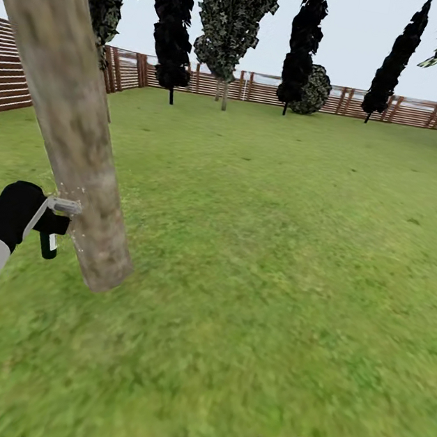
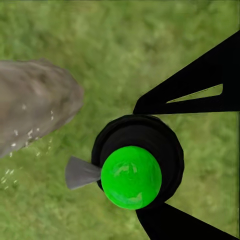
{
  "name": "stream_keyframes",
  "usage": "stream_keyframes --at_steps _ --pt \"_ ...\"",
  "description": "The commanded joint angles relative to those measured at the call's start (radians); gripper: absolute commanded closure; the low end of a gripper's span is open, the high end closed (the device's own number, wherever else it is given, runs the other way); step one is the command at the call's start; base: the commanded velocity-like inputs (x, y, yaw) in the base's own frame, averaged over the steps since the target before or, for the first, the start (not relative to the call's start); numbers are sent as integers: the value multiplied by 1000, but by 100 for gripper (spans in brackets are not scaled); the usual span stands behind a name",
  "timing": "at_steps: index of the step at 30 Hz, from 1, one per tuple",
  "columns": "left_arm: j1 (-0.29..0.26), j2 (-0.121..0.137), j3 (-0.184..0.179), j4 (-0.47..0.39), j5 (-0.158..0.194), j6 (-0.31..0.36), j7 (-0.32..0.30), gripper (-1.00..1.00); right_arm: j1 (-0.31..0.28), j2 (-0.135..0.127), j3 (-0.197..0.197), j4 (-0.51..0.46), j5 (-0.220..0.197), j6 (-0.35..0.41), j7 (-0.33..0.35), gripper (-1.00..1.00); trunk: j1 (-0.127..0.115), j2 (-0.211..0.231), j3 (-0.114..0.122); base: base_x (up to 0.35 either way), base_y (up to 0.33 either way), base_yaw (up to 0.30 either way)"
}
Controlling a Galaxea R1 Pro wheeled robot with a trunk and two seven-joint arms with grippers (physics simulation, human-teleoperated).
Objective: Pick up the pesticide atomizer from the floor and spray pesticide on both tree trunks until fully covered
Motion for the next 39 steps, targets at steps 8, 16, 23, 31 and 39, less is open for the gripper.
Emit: stream_keyframes --at_steps 8,16,23,31,39 --pt "2 -3 1 -1 -11 3 -8 100 0 -2 3 1 10 0 -10 -100 0 0 -1 101 -263 35" --pt "5 2 3 -1 -12 3 -8 100 0 0 4 -1 10 0 -10 -100 0 0 -1 -65 -274 91" --pt "20 38 5 11 -5 0 -4 100 0 0 4 -1 10 0 -10 -100 0 0 -1 88 -249 251" --pt "110 33 17 18 -6 -12 -4 100 -1 0 4 -1 10 0 -10 -100 0 0 -1 265 -172 15" --pt "160 27 41 17 -2 -15 6 100 0 0 6 -1 10 0 -9 -100 0 0 -1 290 -127 201"
